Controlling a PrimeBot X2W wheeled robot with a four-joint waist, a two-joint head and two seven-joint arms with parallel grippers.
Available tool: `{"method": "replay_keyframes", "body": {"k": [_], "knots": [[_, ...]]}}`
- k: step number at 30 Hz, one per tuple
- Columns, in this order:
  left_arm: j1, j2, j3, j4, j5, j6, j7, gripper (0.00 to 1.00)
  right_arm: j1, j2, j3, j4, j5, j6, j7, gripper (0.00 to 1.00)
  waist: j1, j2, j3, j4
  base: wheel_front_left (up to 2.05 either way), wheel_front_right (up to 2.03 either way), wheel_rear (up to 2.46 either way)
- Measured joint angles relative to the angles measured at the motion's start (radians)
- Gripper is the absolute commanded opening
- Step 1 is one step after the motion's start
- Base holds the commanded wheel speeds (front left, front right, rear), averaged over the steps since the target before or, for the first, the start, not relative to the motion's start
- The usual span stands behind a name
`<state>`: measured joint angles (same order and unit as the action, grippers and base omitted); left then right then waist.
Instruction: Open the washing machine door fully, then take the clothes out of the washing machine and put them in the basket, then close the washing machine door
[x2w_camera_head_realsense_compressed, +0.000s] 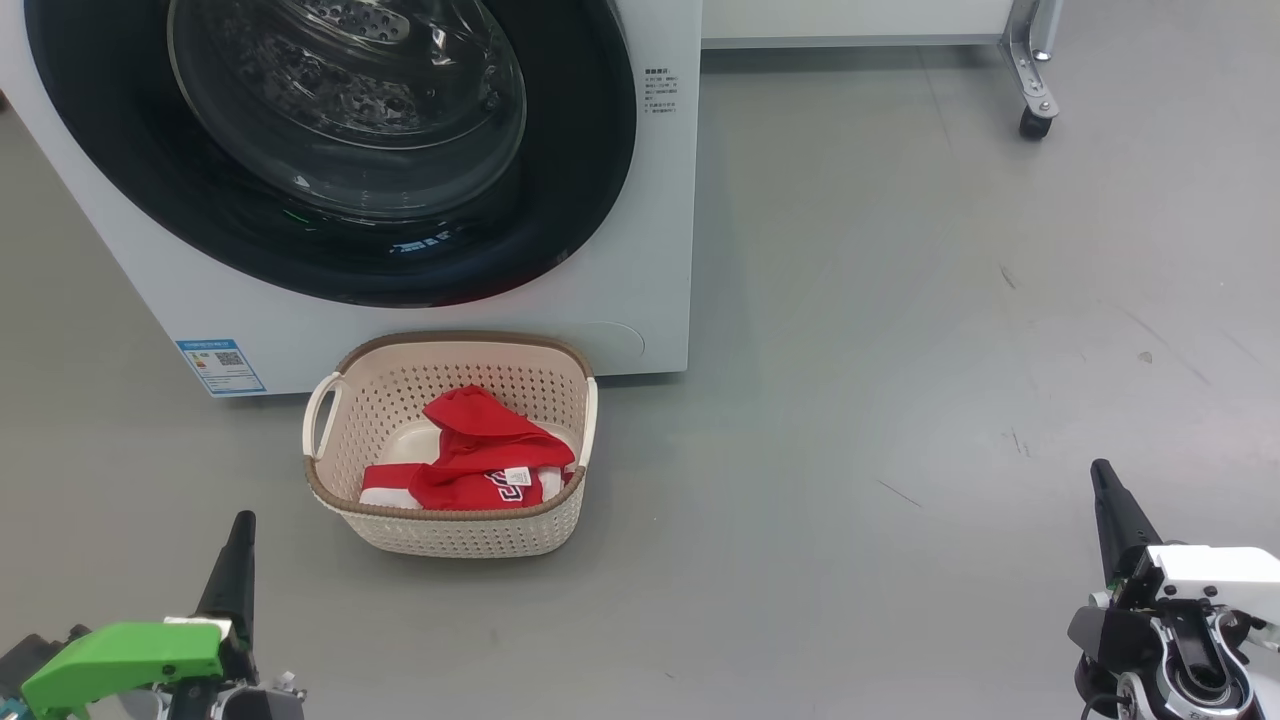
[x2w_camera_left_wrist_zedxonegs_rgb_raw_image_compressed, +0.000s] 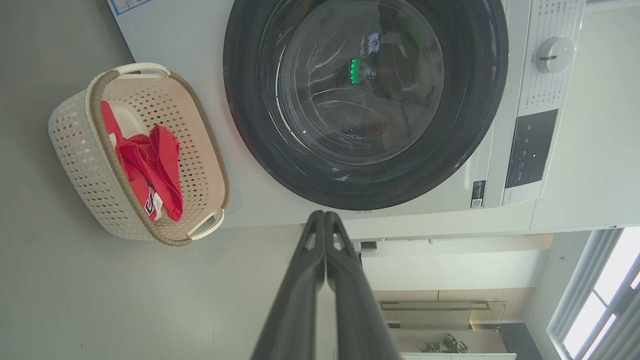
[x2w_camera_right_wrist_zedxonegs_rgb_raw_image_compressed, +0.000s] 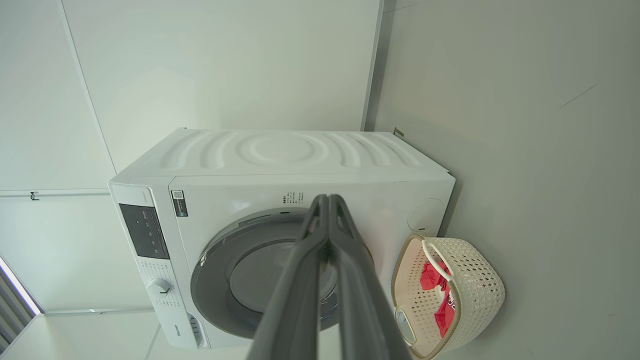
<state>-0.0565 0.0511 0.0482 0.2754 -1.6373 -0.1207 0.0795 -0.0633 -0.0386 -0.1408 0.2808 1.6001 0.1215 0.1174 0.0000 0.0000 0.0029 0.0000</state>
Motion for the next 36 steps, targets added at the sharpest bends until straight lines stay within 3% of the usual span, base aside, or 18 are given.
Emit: {"method": "replay_keyframes", "body": {"k": [36], "knots": [[0.0,0.0,0.002,-0.001,0.0,0.0,0.003,0.0,0.0,0.0,0.001,0.0,0.0,0.0,0.0,0.0,0.0,0.0,0.0,0.0,0.0,0.0,0.0]]}}
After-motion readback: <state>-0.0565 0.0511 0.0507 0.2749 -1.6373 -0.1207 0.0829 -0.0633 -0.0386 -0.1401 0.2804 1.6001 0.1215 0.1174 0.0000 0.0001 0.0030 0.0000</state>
